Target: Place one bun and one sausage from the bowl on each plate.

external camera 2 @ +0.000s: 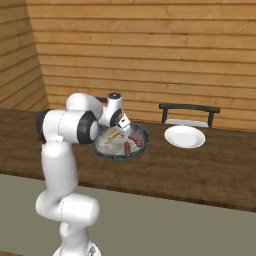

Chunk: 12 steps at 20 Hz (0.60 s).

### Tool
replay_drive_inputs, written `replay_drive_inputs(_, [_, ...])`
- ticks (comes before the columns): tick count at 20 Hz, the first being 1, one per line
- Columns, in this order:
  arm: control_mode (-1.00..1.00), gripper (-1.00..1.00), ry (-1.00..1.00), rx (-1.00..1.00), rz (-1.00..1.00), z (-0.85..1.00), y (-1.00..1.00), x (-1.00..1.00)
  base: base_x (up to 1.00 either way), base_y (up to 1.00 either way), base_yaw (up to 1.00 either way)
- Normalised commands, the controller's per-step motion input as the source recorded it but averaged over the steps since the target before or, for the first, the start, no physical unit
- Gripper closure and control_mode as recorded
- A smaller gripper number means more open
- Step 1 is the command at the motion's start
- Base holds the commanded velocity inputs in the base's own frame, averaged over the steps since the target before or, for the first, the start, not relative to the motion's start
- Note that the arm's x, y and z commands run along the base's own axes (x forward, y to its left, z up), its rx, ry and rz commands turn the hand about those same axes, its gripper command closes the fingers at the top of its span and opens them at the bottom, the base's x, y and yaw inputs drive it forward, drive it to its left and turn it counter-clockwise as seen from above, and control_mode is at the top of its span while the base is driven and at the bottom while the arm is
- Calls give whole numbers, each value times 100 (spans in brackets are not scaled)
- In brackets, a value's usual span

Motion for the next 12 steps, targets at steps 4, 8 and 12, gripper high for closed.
replay_drive_inputs(4, [-100, 100, -11, 0, -20, 100, -100, -73, 0, 0, 0])
replay_drive_inputs(8, [-100, 100, 2, -1, -22, 100, -100, -9, 0, 0, 0])
replay_drive_inputs(12, [-100, 100, 11, -4, -27, 70, -100, 28, 0, 0, 0])
